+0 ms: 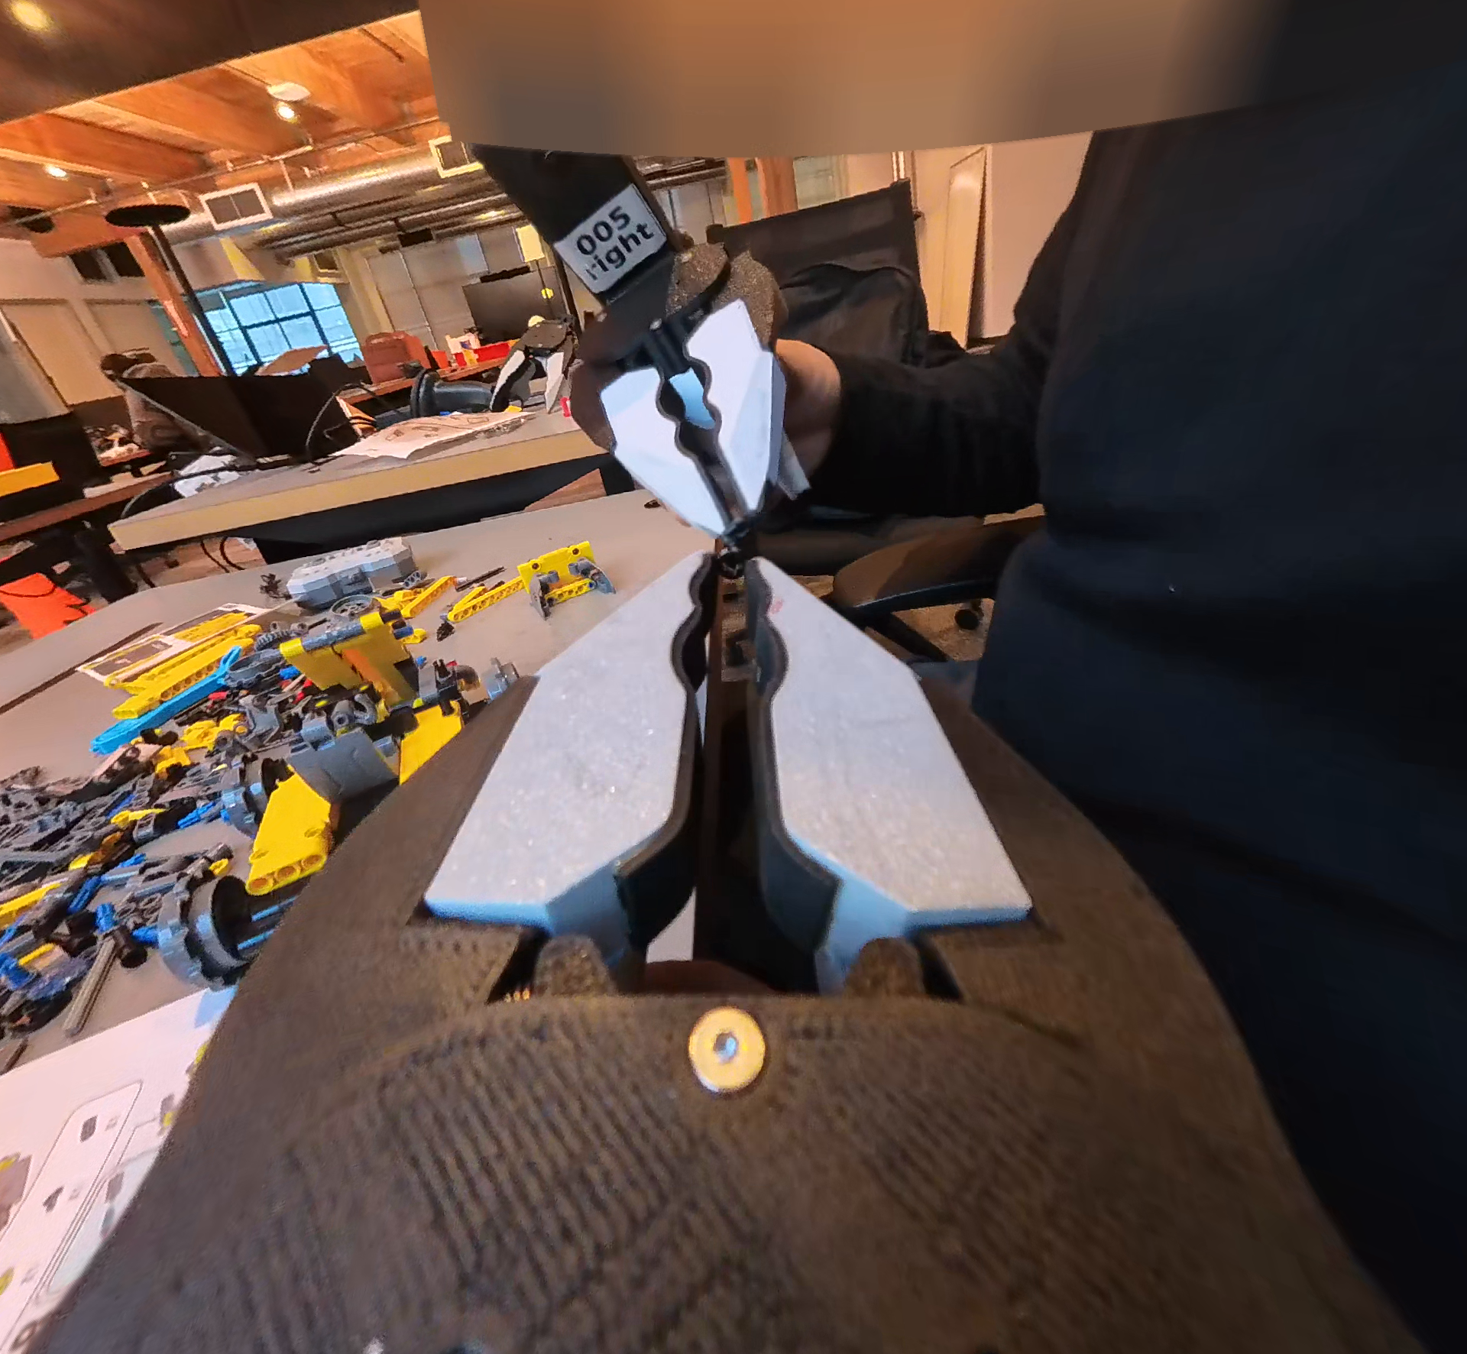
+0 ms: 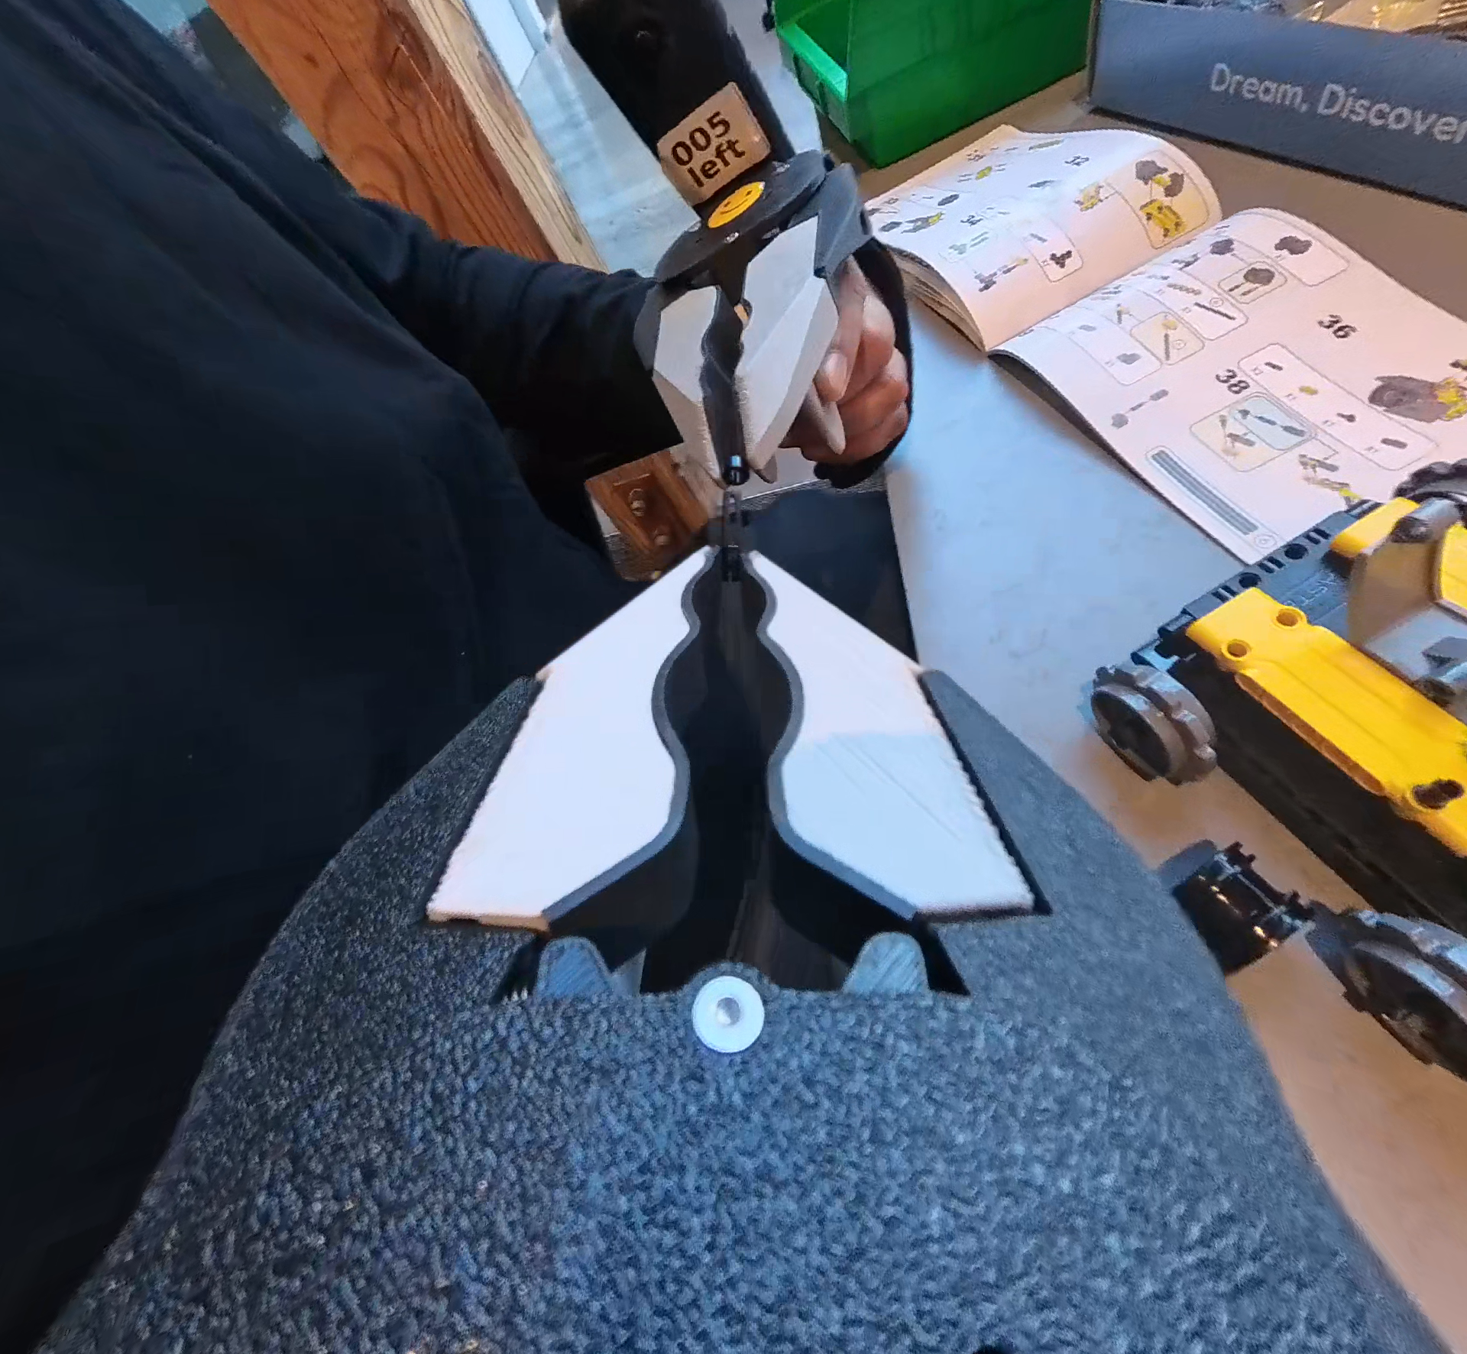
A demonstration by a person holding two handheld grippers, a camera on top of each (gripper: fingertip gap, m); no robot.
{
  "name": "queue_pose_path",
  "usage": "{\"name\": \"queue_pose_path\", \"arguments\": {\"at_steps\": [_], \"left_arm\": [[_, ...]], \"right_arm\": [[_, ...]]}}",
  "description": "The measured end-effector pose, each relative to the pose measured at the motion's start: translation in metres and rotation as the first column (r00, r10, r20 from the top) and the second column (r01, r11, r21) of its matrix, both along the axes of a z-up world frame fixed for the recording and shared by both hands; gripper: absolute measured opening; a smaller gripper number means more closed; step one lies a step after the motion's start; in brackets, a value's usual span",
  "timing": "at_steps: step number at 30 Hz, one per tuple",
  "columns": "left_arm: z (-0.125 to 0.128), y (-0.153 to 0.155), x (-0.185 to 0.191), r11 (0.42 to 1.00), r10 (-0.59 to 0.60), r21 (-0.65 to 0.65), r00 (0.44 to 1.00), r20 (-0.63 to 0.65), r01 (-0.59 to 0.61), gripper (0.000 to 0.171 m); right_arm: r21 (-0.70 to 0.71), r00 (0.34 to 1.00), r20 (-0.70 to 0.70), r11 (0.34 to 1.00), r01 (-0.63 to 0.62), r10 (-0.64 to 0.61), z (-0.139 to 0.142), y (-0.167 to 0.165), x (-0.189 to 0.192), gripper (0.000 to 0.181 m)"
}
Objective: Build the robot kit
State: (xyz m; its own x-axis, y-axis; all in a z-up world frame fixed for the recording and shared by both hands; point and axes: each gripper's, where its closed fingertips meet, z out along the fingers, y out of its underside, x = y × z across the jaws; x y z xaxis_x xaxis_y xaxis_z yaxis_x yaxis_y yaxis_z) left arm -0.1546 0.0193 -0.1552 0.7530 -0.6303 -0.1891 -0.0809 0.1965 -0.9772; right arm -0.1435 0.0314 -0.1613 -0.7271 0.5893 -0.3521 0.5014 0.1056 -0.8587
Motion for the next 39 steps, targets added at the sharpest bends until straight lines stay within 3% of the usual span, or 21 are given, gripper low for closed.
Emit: {"name": "queue_pose_path", "arguments": {"at_steps": [10, 17, 23, 28, 34, 39], "left_arm": [[-0.007, 0.007, -0.001, 0.998, 0.009, -0.068, 0.999, 0.037, -0.007, 0.005], [-0.027, 0.015, -0.01, 0.968, 0.052, -0.246, 0.998, 0.043, -0.04, 0.005], [-0.056, 0.003, -0.029, 0.887, 0.056, -0.457, 0.998, -0.029, -0.064, 0.005], [-0.084, -0.008, -0.044, 0.796, 0.133, -0.588, 0.99, -0.055, -0.14, 0.005], [-0.074, -0.014, -0.04, 0.836, 0.161, -0.546, 0.973, 0.163, -0.047, 0.005], [-0.071, -0.022, -0.029, 0.859, 0.105, -0.509, 0.958, 0.267, 0.047, 0.005]], "right_arm": [[0.167, 0.991, -0.118, 0.982, 0.083, -0.064, -0.013, 0.007, -0.01, 0.004], [0.287, 0.987, -0.144, 0.952, 0.108, -0.068, -0.03, 0.008, -0.014, 0.004], [0.336, 0.986, -0.146, 0.934, 0.123, -0.077, -0.059, 0.0, -0.031, 0.004], [0.366, 0.987, -0.146, 0.924, 0.113, -0.062, -0.084, -0.01, -0.045, 0.004], [0.243, 0.992, -0.121, 0.967, 0.072, -0.043, -0.081, -0.022, -0.042, 0.004], [0.188, 0.994, -0.106, 0.981, 0.053, -0.034, -0.074, -0.029, -0.036, 0.004]]}}
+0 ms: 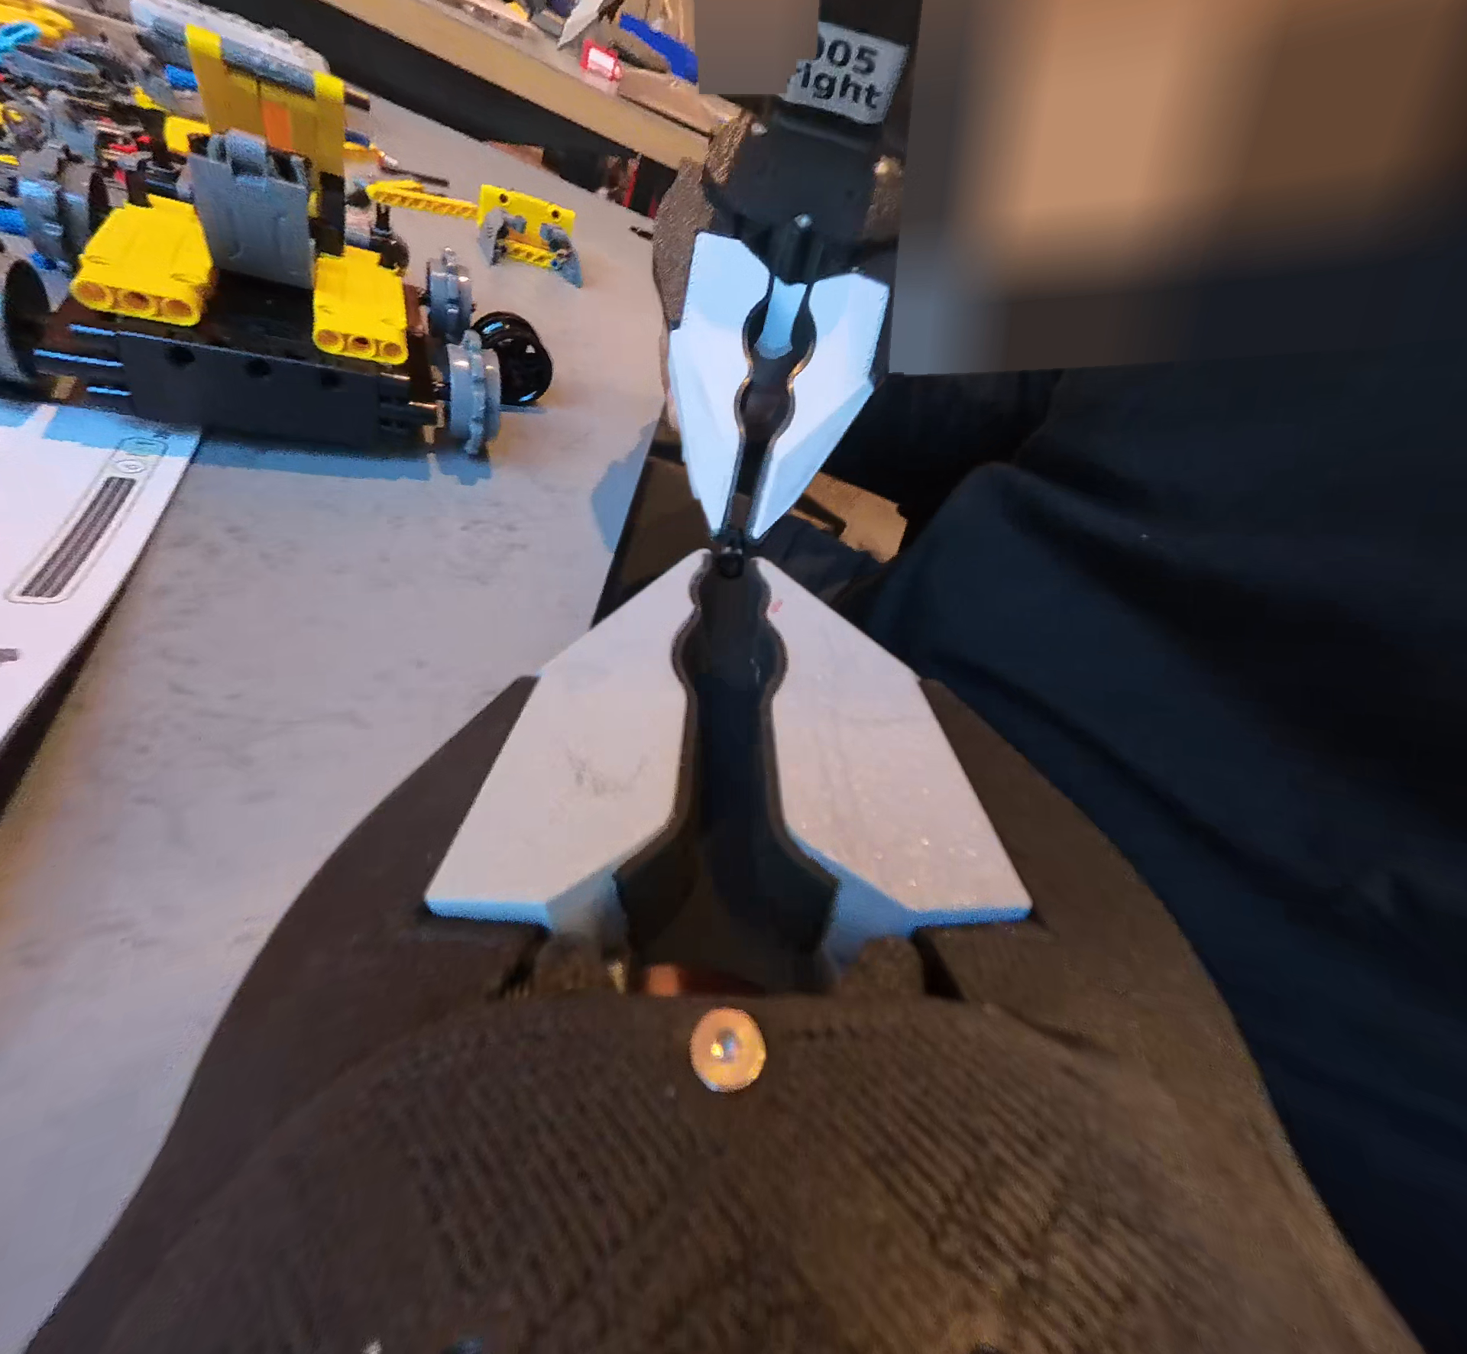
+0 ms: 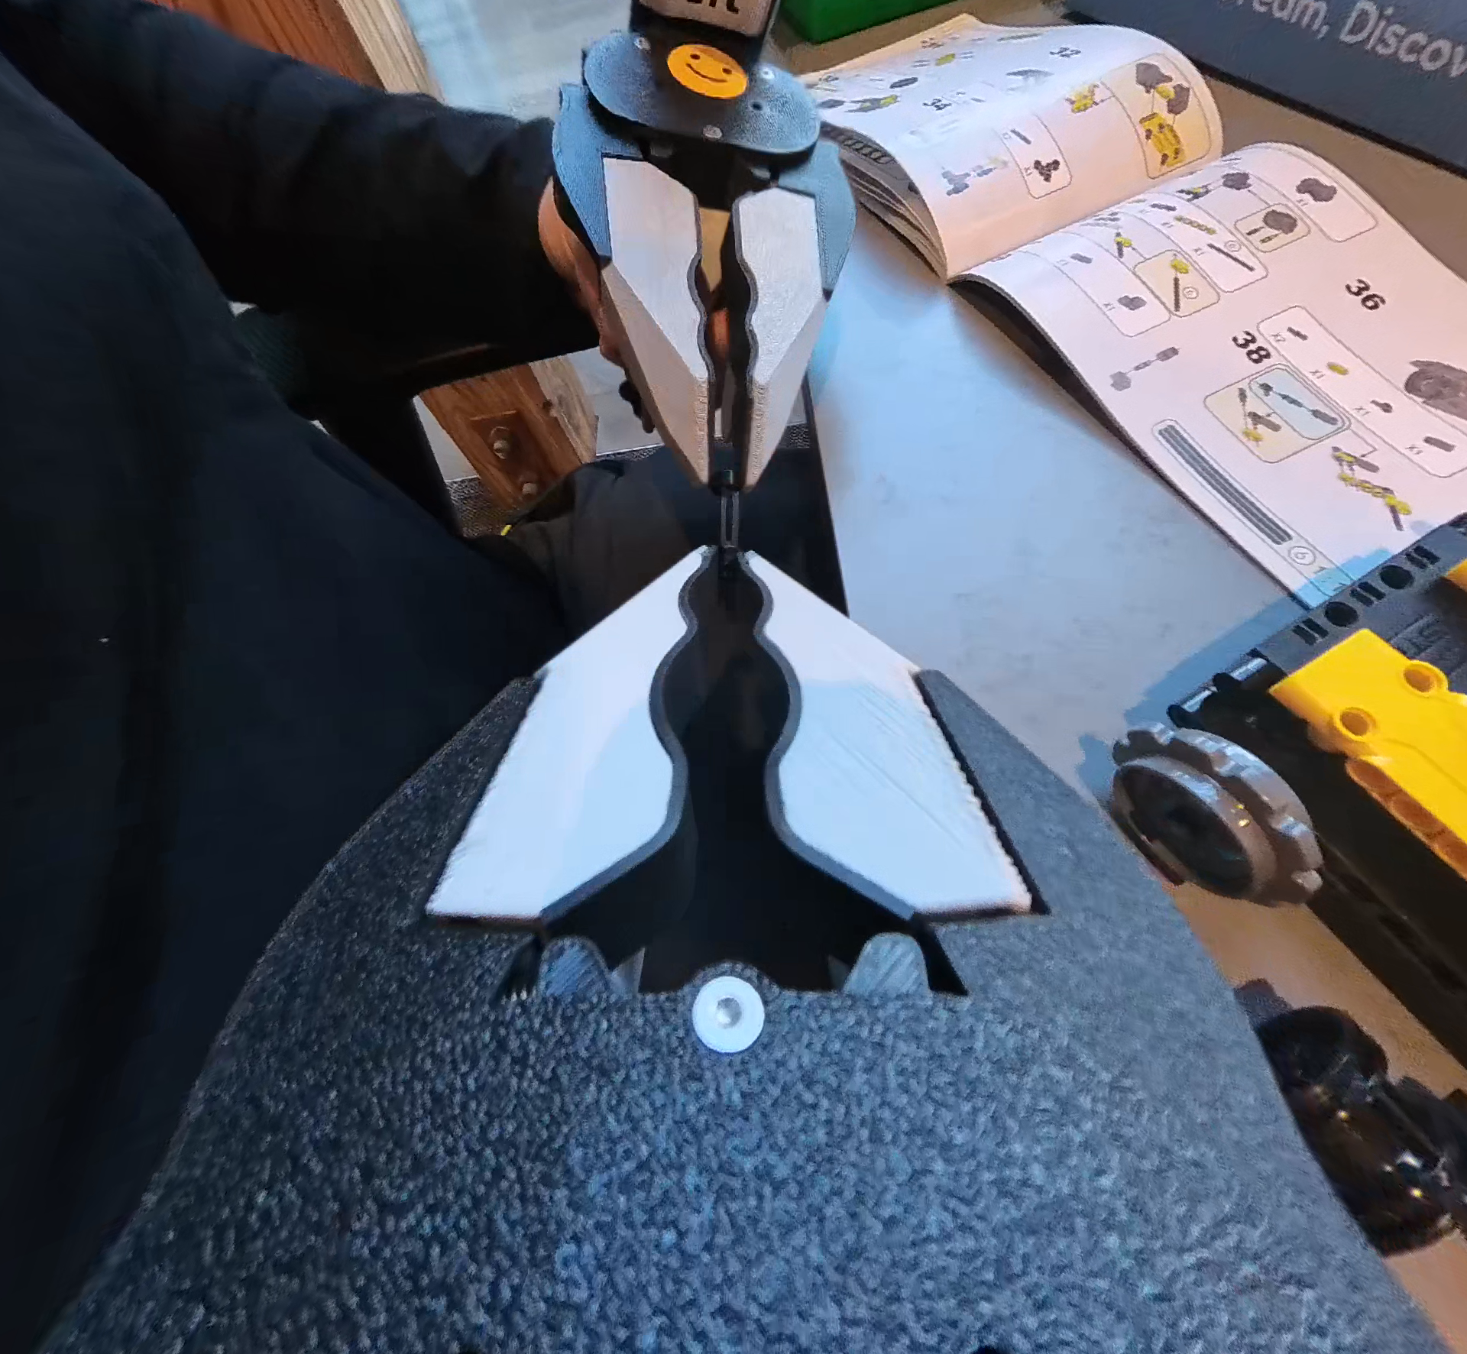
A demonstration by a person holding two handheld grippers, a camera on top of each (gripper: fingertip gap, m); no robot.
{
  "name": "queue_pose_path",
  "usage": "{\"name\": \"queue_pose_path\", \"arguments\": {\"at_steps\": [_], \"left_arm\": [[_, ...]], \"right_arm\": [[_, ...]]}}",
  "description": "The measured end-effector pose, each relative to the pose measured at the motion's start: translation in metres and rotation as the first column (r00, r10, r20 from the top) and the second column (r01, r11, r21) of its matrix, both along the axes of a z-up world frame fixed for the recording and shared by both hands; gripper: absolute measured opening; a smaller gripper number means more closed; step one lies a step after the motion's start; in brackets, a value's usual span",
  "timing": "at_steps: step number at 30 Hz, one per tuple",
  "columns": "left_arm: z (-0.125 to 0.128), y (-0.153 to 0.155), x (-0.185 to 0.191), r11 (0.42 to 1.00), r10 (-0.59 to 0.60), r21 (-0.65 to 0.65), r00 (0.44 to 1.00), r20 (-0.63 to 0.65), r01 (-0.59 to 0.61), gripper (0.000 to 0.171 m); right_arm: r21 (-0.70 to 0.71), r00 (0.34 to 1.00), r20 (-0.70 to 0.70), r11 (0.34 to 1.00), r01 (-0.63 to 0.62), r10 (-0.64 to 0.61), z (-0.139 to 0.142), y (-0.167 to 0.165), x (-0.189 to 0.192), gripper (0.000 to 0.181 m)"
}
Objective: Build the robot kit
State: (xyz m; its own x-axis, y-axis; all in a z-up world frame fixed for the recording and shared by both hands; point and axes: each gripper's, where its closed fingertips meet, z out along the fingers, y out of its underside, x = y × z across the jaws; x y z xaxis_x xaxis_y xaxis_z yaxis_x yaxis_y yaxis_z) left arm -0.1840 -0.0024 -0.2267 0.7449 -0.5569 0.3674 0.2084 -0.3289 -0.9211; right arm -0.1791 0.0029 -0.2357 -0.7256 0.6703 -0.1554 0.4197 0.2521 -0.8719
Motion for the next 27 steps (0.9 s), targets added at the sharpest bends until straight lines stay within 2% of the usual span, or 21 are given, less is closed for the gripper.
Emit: {"name": "queue_pose_path", "arguments": {"at_steps": [27], "left_arm": [[0.01, 0.003, 0.002, 1.0, -0.004, 0.012, 0.988, 0.154, 0.002, 0.005]], "right_arm": [[0.001, 0.999, -0.036, 1.0, 0.002, -0.002, 0.008, 0.002, 0.002, 0.004]]}}
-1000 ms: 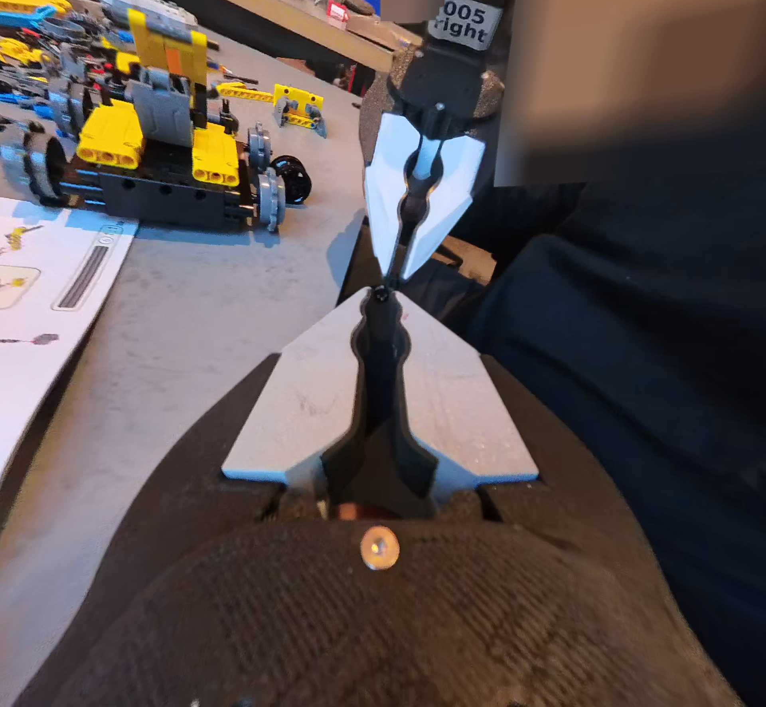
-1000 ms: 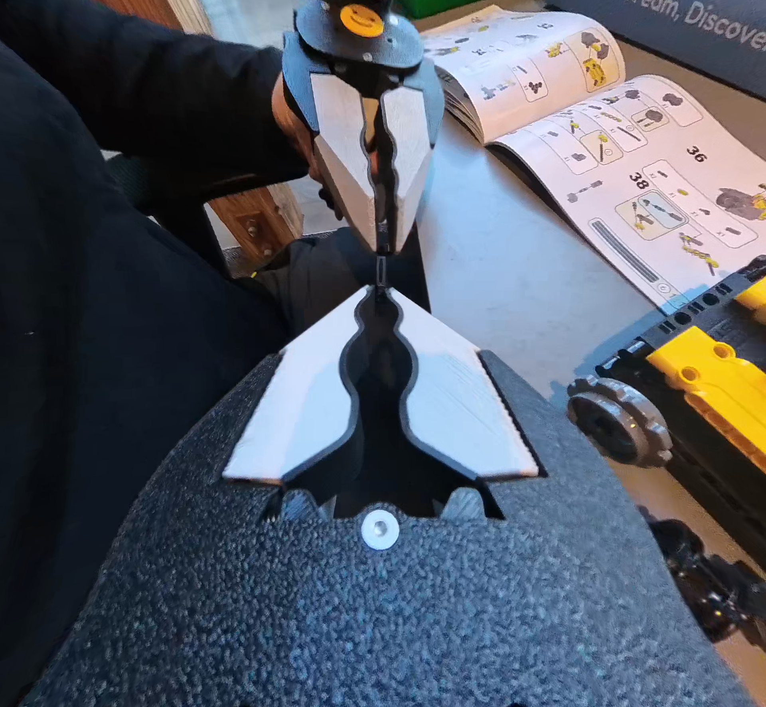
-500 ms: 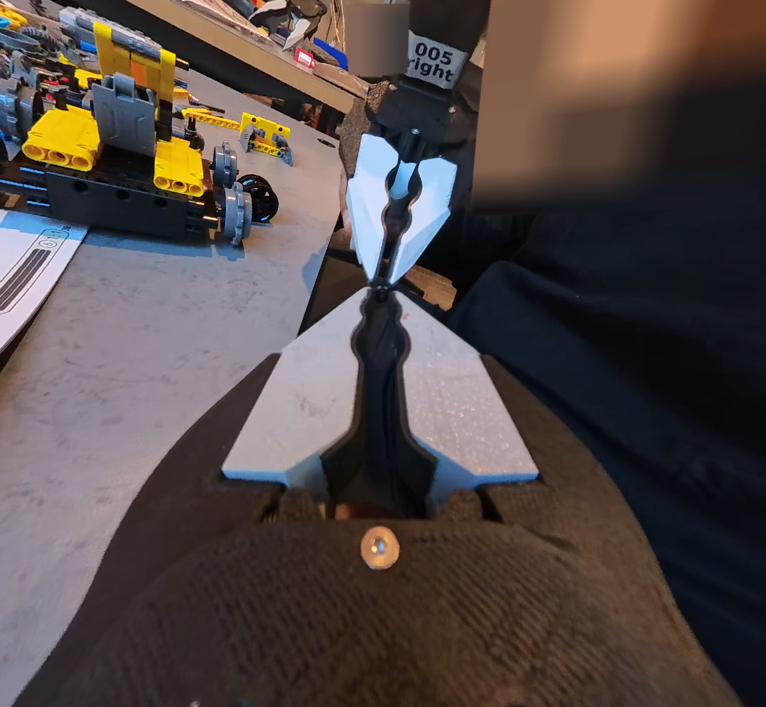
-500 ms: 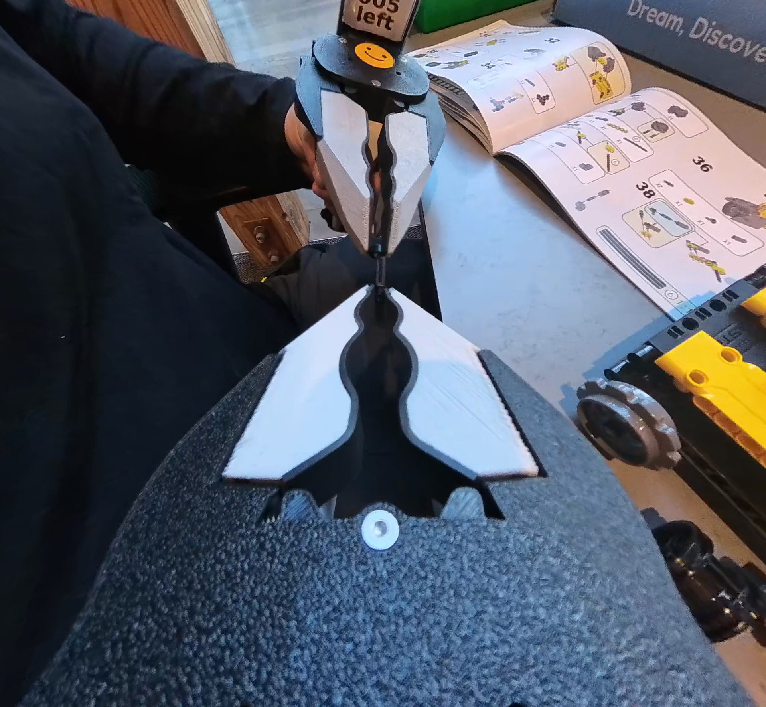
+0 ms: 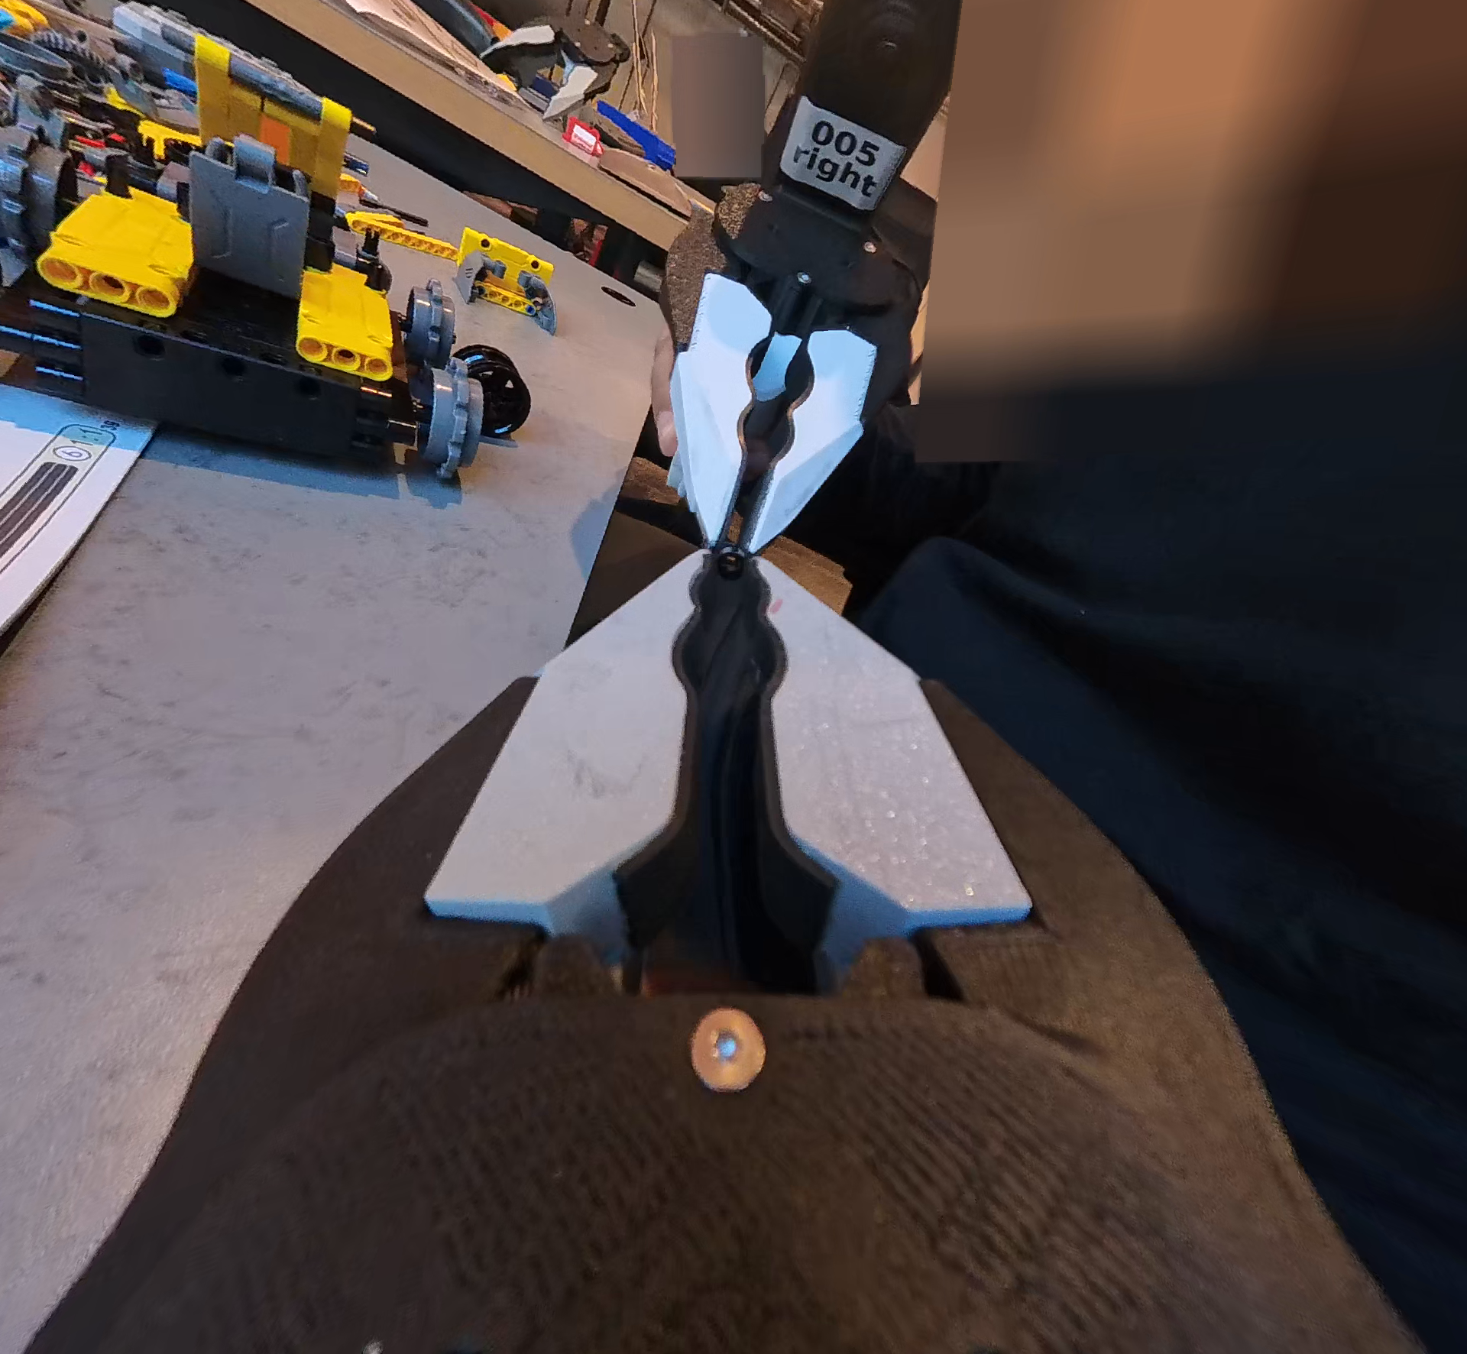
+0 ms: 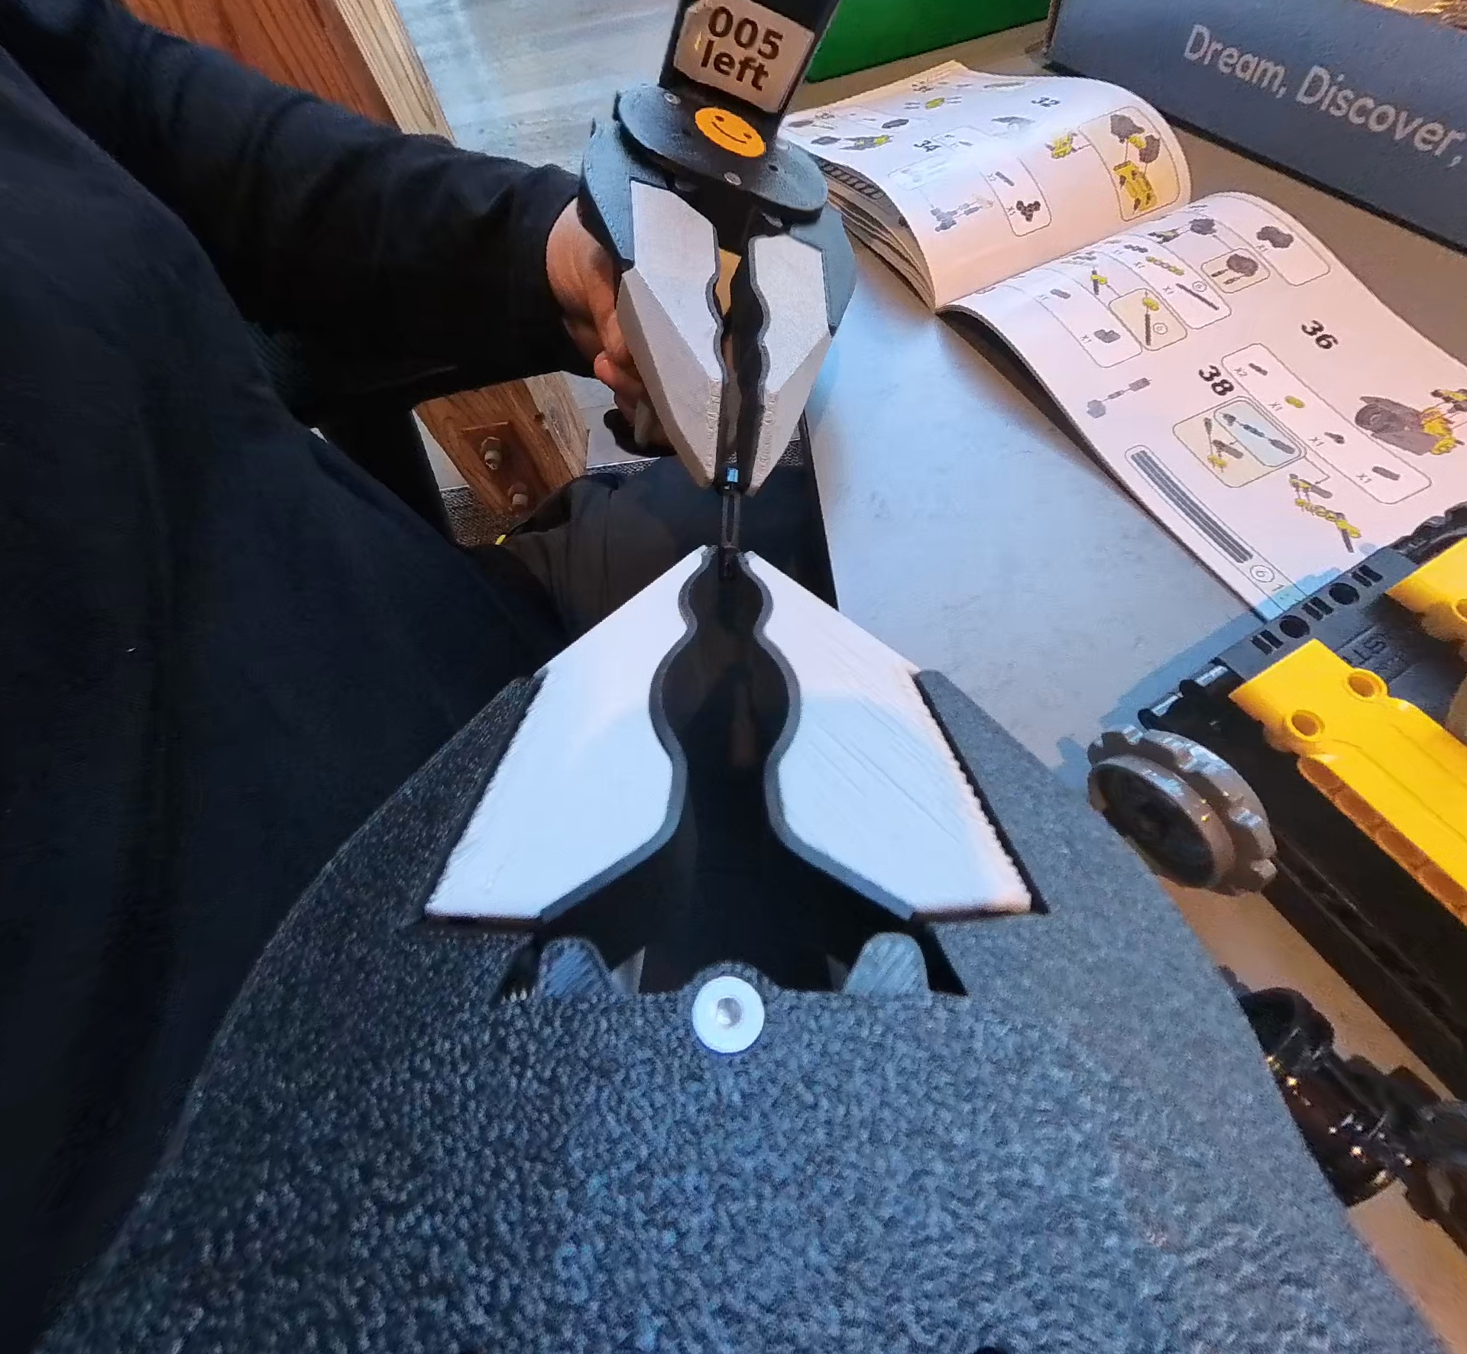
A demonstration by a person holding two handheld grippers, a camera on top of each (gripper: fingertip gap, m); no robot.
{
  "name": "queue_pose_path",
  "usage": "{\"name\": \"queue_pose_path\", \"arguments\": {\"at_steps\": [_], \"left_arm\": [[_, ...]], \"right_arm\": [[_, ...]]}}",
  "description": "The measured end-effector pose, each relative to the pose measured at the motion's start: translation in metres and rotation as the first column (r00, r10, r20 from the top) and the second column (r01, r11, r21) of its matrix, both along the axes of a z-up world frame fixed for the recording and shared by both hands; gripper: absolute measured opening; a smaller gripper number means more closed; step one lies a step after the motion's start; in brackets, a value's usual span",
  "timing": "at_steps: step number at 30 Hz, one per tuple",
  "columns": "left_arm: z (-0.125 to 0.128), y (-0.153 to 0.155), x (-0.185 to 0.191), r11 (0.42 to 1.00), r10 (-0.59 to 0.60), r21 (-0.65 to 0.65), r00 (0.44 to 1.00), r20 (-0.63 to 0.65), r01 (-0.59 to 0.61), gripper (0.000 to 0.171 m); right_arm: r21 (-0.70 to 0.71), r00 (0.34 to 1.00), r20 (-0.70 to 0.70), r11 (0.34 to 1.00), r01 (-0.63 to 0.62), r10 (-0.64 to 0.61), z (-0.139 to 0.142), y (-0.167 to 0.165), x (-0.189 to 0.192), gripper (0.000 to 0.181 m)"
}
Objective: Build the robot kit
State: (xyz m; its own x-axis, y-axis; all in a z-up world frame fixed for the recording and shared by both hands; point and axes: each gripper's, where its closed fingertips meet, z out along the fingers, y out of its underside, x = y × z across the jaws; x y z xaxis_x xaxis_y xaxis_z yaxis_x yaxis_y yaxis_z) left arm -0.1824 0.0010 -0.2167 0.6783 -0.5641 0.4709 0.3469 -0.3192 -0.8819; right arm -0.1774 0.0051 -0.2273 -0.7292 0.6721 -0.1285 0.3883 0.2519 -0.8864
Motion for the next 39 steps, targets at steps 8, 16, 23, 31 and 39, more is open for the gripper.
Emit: {"name": "queue_pose_path", "arguments": {"at_steps": [8, 16, 23, 31, 39], "left_arm": [[0.002, 0.003, -0.001, 1.0, 0.002, -0.02, 0.997, 0.074, -0.001, 0.005], [0.002, 0.004, -0.002, 0.999, 0.009, -0.032, 0.995, 0.099, -0.006, 0.005], [0.0, 0.006, -0.003, 0.999, 0.021, -0.045, 0.996, 0.09, -0.017, 0.005], [-0.003, 0.01, -0.007, 0.995, 0.046, -0.093, 0.999, 0.01, -0.045, 0.005], [-0.001, 0.014, -0.03, 0.988, -0.024, -0.153, 0.968, -0.248, -0.015, 0.005]], "right_arm": [[0.012, 1.0, -0.007, 1.0, -0.002, 0.002, 0.002, 0.003, -0.001, 0.004], [0.009, 1.0, -0.002, 1.0, -0.003, 0.003, 0.003, 0.005, -0.001, 0.004], [0.005, 1.0, 0.017, 1.0, 0.003, -0.003, -0.001, 0.006, -0.002, 0.004], [0.062, 1.0, 0.014, 0.998, 0.005, -0.005, -0.005, 0.009, -0.009, 0.004], [0.154, 0.999, -0.047, 0.988, 0.028, -0.021, -0.004, 0.015, -0.032, 0.004]]}}
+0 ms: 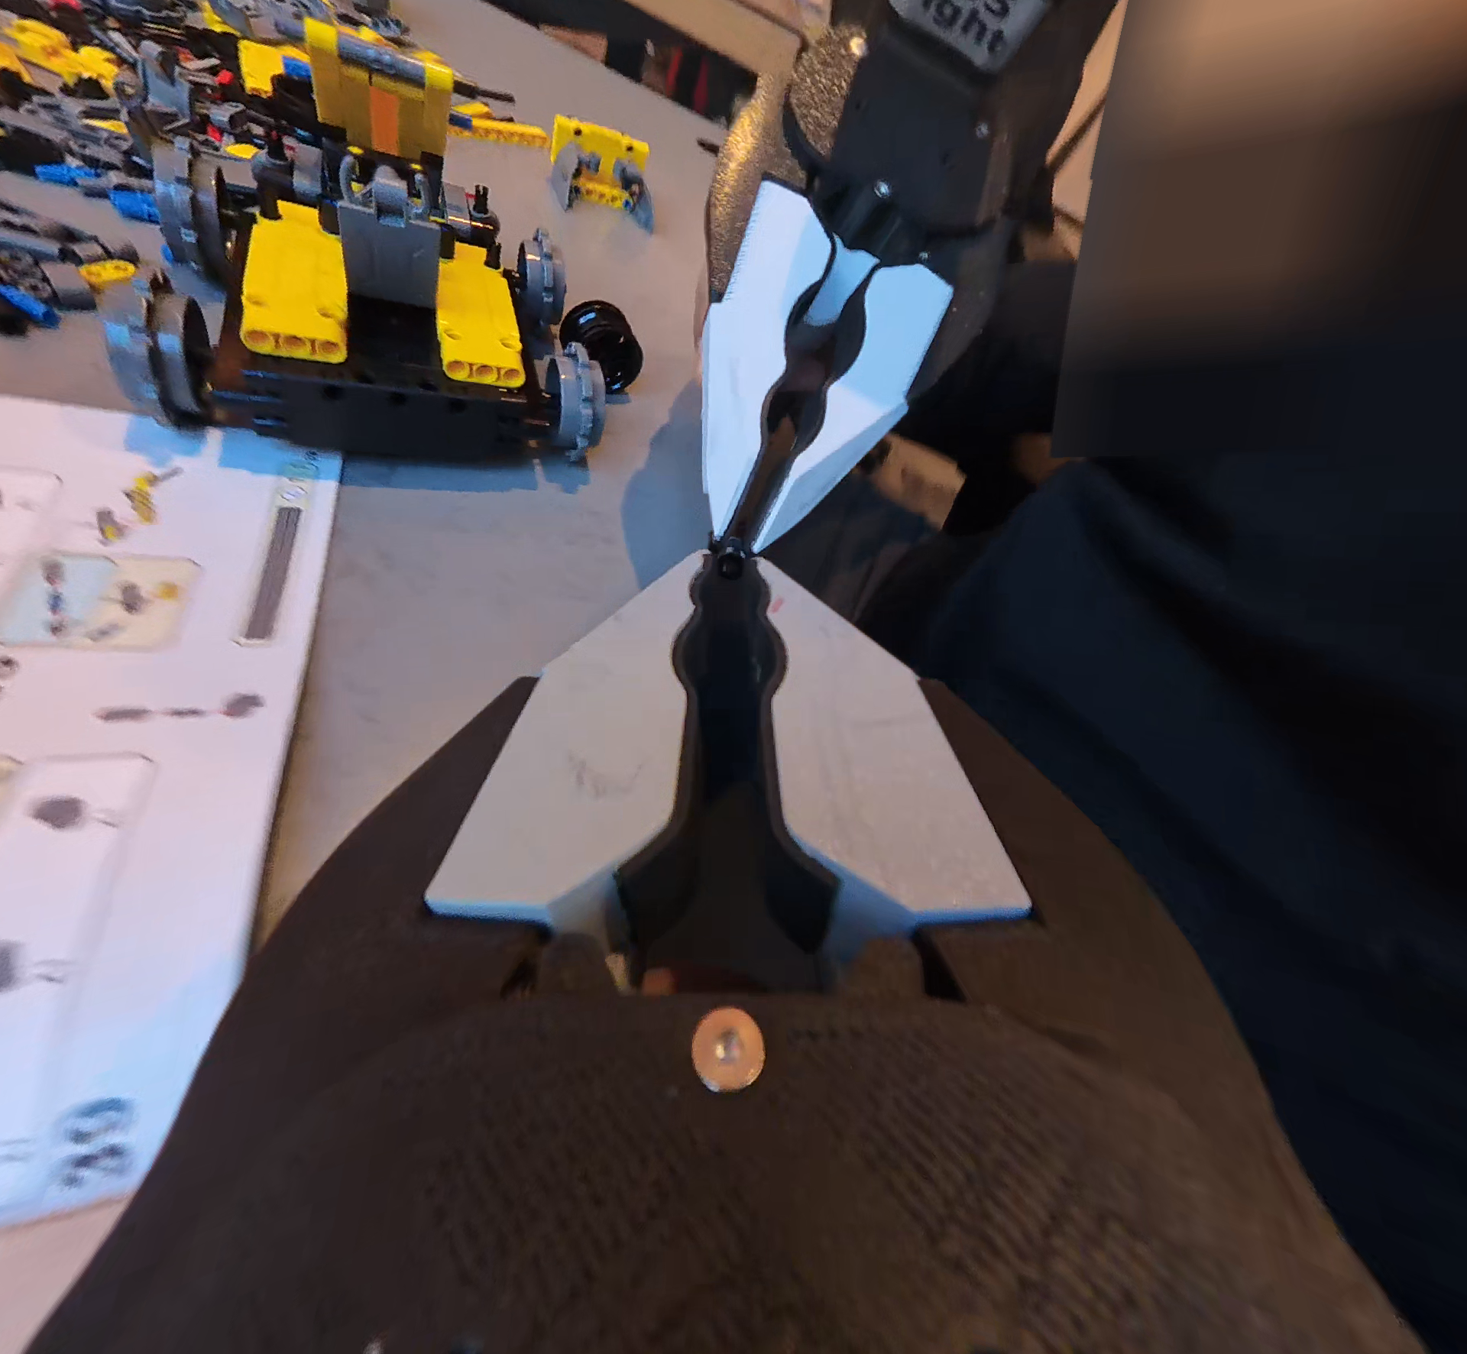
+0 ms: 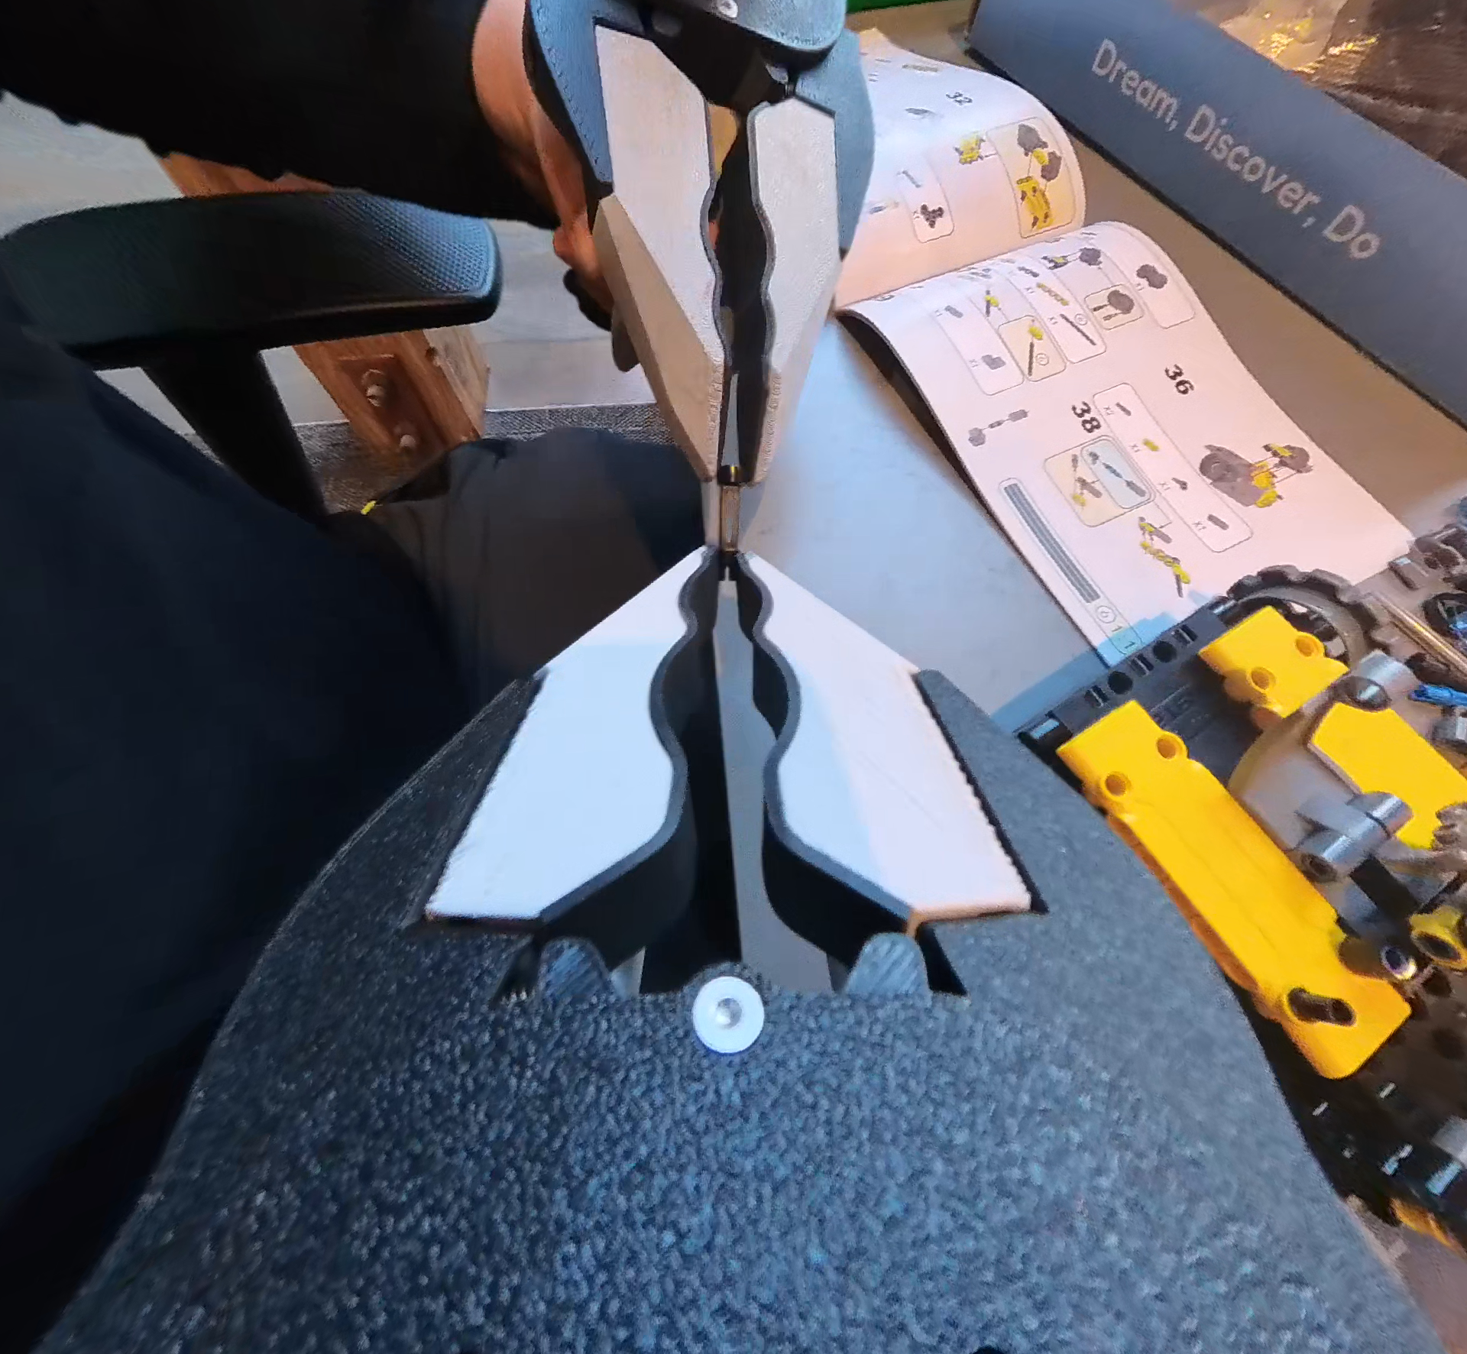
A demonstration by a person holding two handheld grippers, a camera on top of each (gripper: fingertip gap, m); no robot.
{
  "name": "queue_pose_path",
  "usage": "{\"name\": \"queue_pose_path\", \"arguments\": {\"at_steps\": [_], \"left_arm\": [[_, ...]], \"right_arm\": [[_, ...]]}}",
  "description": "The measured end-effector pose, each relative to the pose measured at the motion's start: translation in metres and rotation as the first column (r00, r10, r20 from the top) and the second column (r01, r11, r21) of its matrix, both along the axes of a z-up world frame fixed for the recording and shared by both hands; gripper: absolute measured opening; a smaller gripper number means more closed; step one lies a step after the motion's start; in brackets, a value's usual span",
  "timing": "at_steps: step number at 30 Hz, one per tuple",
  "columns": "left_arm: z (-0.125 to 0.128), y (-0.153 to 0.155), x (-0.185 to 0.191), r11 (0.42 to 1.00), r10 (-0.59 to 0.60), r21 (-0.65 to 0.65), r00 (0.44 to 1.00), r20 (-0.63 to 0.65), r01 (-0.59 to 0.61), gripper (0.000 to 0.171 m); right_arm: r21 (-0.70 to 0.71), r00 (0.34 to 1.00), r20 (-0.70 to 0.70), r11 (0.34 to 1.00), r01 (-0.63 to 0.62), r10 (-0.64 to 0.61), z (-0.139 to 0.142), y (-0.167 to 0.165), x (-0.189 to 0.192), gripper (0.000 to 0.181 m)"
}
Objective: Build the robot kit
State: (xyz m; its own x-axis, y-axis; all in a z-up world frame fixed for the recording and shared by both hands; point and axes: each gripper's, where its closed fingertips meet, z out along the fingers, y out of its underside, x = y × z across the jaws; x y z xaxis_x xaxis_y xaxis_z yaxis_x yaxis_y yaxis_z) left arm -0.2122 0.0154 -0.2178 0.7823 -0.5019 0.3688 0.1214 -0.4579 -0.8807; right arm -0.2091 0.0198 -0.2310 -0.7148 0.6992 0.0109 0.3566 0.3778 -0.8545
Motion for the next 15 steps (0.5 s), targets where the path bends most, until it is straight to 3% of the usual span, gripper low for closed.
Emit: {"name": "queue_pose_path", "arguments": {"at_steps": [10, 15], "left_arm": [[-0.005, 0.009, -0.002, 0.994, -0.094, -0.062, 0.993, -0.071, 0.09, 0.005], [-0.02, 0.012, -0.006, 0.985, -0.109, -0.145, 0.984, -0.138, 0.089, 0.004]], "right_arm": [[0.028, 0.999, -0.04, 0.999, 0.034, -0.033, -0.009, 0.002, -0.011, 0.002], [0.092, 0.999, -0.002, 0.995, 0.042, -0.042, -0.021, 0.001, -0.015, 0.001]]}}
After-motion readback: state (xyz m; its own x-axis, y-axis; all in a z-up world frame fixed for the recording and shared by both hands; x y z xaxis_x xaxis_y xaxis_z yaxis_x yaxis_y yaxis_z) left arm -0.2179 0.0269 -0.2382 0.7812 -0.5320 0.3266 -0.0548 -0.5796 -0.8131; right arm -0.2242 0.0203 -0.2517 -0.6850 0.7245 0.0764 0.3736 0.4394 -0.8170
